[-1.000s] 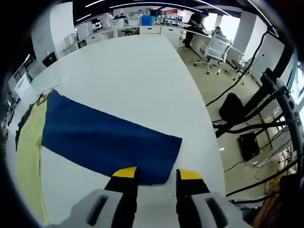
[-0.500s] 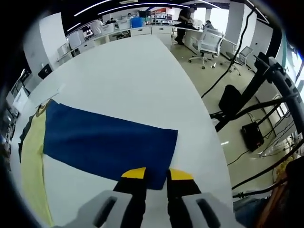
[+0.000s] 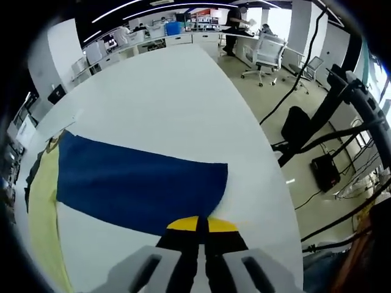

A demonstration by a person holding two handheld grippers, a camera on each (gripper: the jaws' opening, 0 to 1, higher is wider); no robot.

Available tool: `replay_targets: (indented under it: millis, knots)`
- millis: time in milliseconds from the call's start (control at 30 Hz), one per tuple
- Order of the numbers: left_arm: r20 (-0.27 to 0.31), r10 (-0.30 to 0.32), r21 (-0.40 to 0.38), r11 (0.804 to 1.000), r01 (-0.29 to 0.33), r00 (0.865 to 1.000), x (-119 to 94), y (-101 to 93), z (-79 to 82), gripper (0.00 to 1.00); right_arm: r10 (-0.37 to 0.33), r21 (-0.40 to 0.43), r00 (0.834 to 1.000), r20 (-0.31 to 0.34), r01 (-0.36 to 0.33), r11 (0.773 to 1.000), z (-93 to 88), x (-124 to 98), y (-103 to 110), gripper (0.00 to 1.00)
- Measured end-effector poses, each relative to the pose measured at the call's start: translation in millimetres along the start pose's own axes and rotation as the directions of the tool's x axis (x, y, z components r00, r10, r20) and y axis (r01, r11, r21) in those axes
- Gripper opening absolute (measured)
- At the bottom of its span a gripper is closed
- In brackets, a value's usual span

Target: Fold the garment on the visible template until the final outline fits inside the template.

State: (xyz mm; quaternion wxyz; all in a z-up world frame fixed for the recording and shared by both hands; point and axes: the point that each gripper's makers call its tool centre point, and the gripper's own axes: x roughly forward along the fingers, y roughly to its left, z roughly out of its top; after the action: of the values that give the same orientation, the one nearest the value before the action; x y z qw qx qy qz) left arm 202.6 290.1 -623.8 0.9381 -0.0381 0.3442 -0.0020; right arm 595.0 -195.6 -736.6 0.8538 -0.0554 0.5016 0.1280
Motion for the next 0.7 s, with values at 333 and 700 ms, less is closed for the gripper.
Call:
replay_targets:
  millis: [333,700]
  knots:
    - [0.002,0.003,-0.008,1.000,-0.003,1.000,-2,-0.9,1.3,0.99,0.018,0.004,1.000,0.020,-0.018,1.000,11.7,-9,10,0.00]
    - [0.012,-0.006,-0.023,1.000,0.007,1.000,-4,-3.0,1.7,0.99,0.052,-0.054,0.998,0.040,-0.049,0.997,27.9,-25,34,0.00]
